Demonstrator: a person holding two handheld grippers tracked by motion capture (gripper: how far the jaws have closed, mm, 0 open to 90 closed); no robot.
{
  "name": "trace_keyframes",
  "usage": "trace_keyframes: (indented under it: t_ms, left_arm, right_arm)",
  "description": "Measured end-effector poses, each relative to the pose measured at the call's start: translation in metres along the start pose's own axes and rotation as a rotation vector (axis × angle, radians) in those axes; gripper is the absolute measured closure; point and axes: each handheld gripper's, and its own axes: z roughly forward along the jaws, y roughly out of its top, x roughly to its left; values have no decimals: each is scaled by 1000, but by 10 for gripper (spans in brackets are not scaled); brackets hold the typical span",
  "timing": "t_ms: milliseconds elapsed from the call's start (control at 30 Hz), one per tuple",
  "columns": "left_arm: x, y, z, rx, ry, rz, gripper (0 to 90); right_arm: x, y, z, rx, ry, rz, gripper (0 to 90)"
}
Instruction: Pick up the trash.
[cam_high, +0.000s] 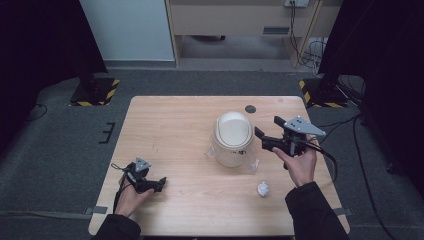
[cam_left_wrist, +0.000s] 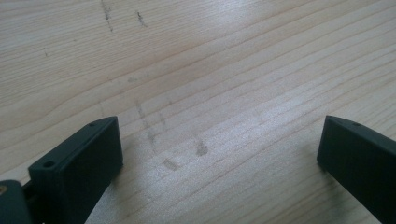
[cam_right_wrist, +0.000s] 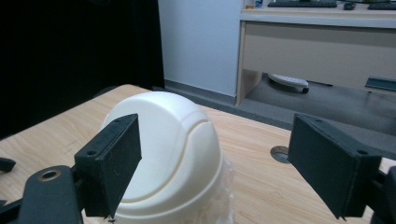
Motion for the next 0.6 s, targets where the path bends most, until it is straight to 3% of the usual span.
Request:
trace_keyframes:
  t_ms: [267,600]
  left_arm:
    - [0,0,0,0,0,0,0]
    - [0,0,0,0,0,0,0]
  right_arm:
    - [10,4,18,27,13,-10,176]
    - [14,-7,36,90,9,-26,196]
